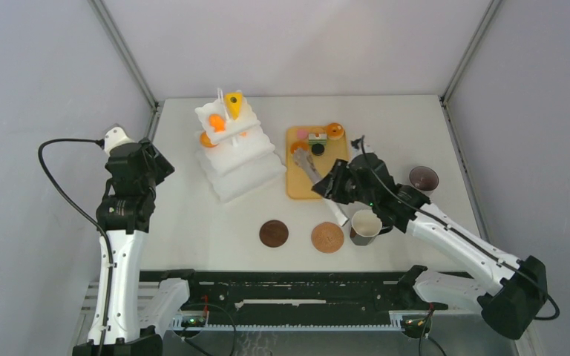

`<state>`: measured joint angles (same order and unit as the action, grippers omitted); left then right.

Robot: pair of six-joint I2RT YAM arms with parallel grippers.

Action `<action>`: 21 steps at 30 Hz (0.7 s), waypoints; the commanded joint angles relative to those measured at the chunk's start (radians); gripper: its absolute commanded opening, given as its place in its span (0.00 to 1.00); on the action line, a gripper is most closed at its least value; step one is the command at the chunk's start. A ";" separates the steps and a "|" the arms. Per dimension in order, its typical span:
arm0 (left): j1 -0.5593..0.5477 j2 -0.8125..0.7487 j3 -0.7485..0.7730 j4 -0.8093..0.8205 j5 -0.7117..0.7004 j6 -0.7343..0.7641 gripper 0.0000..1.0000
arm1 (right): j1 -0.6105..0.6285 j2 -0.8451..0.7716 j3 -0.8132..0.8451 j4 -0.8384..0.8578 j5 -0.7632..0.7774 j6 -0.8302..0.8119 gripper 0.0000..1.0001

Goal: Serve the afternoon tea

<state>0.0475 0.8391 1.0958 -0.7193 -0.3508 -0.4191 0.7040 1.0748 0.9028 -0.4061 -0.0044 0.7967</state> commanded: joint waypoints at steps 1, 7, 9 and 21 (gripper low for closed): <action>0.007 -0.002 0.000 0.046 0.017 -0.004 0.68 | -0.158 0.007 -0.057 0.088 -0.074 -0.008 0.43; 0.007 -0.010 0.006 0.038 -0.002 0.006 0.68 | -0.275 0.187 -0.045 0.274 -0.249 0.026 0.45; 0.007 -0.012 0.006 0.035 -0.009 0.009 0.68 | -0.299 0.252 -0.033 0.313 -0.290 0.049 0.45; 0.008 -0.003 0.010 0.034 -0.019 0.011 0.68 | -0.368 0.477 -0.019 0.548 -0.418 0.188 0.48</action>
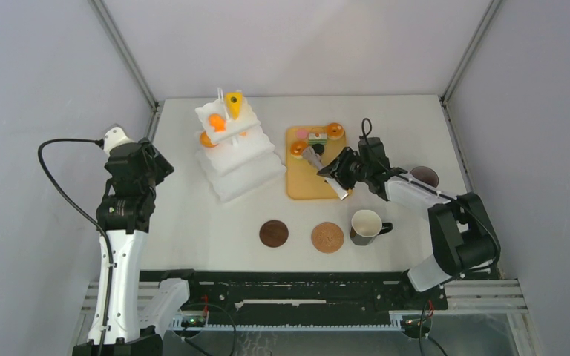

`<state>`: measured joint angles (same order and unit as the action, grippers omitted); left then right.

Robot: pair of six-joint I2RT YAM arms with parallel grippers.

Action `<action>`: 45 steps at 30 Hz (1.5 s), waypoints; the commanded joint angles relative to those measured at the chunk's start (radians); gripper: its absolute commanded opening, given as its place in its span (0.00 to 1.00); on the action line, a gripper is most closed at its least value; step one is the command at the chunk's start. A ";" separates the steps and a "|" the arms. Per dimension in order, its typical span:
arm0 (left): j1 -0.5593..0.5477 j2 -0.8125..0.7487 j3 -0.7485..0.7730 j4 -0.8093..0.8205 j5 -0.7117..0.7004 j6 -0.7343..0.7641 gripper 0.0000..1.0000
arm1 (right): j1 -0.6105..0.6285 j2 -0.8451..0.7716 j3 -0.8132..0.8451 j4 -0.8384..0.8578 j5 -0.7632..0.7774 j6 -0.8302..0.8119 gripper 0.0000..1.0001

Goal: Serve the afternoon tea

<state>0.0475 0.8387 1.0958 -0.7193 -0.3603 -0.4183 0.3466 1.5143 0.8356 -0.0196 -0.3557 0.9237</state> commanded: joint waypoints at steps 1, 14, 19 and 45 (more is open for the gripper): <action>0.008 -0.002 0.010 0.034 -0.009 0.010 0.68 | -0.012 0.049 0.048 0.180 -0.075 0.069 0.48; 0.007 0.000 0.009 0.033 -0.010 0.006 0.68 | -0.015 0.156 0.074 0.272 -0.092 0.143 0.48; 0.007 0.003 0.010 0.033 -0.006 0.007 0.68 | -0.027 0.141 0.073 0.242 -0.070 0.143 0.20; 0.007 0.008 0.011 0.056 0.036 -0.015 0.68 | 0.069 -0.360 0.108 -0.221 -0.285 -0.208 0.00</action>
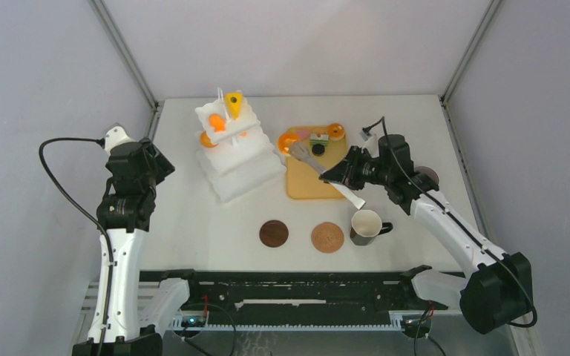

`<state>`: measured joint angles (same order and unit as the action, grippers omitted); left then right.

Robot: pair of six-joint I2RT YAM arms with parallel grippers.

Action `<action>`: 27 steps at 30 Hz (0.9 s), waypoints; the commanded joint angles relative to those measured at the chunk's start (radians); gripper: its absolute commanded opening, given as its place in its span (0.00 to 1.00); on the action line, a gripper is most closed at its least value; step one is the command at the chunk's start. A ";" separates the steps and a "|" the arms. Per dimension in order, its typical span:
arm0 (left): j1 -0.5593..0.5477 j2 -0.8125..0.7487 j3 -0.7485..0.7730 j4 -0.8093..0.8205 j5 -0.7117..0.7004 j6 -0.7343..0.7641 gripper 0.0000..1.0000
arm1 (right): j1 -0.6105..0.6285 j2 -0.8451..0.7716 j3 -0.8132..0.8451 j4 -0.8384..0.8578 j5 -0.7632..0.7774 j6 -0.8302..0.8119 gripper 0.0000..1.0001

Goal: Serve the afternoon tea

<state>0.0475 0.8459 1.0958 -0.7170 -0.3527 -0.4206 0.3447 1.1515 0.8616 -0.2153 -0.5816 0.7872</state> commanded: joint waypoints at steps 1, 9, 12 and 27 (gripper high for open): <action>0.007 -0.001 0.012 0.055 0.034 -0.014 0.68 | 0.092 0.017 0.104 -0.034 -0.062 -0.079 0.00; 0.007 -0.036 0.005 0.039 0.019 -0.010 0.68 | 0.256 0.159 0.255 -0.016 -0.051 -0.089 0.00; 0.007 -0.045 0.000 0.034 0.010 -0.004 0.68 | 0.294 0.217 0.300 0.005 -0.055 -0.078 0.00; 0.007 -0.055 -0.005 0.025 -0.014 0.008 0.68 | 0.333 0.467 0.467 0.095 -0.006 -0.012 0.00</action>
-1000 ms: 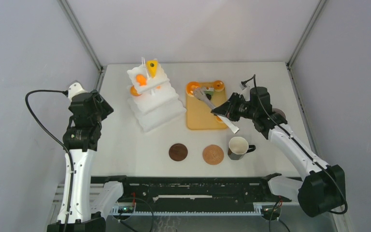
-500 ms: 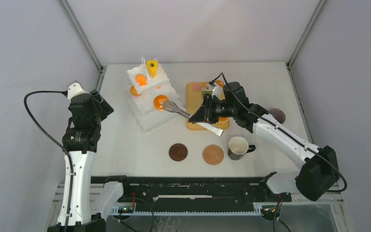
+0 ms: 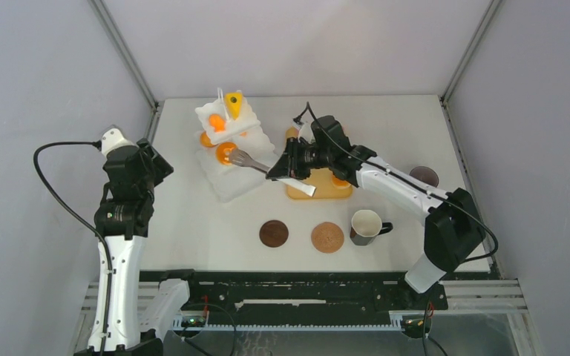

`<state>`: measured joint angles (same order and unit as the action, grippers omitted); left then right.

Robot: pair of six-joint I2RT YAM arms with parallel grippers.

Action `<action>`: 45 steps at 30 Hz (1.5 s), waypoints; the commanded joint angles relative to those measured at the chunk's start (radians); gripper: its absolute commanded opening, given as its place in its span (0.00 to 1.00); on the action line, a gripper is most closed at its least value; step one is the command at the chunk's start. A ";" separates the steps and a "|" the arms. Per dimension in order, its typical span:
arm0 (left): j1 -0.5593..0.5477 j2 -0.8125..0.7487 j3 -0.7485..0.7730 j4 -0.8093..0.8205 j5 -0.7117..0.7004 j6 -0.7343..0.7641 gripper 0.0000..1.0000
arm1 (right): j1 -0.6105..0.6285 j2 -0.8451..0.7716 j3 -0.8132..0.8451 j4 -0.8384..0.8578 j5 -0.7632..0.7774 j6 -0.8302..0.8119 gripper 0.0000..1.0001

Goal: Serve the afternoon tea

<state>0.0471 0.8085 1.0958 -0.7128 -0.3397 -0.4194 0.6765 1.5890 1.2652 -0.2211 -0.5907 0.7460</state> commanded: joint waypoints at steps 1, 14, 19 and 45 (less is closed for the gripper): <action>0.008 -0.018 -0.005 0.020 -0.029 0.009 0.68 | 0.003 0.041 0.071 0.103 0.002 0.031 0.00; 0.008 -0.016 -0.005 0.019 -0.041 0.014 0.68 | -0.006 0.115 0.096 0.136 0.001 0.072 0.37; 0.007 -0.017 -0.004 0.016 -0.042 0.013 0.68 | -0.008 0.093 0.097 0.119 0.016 0.062 0.48; 0.008 -0.020 -0.001 0.016 -0.029 0.004 0.68 | -0.273 -0.300 -0.147 -0.252 0.402 -0.198 0.44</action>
<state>0.0475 0.8009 1.0958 -0.7136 -0.3634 -0.4187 0.4438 1.3411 1.1606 -0.3706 -0.3393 0.6456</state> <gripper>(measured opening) 0.680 0.445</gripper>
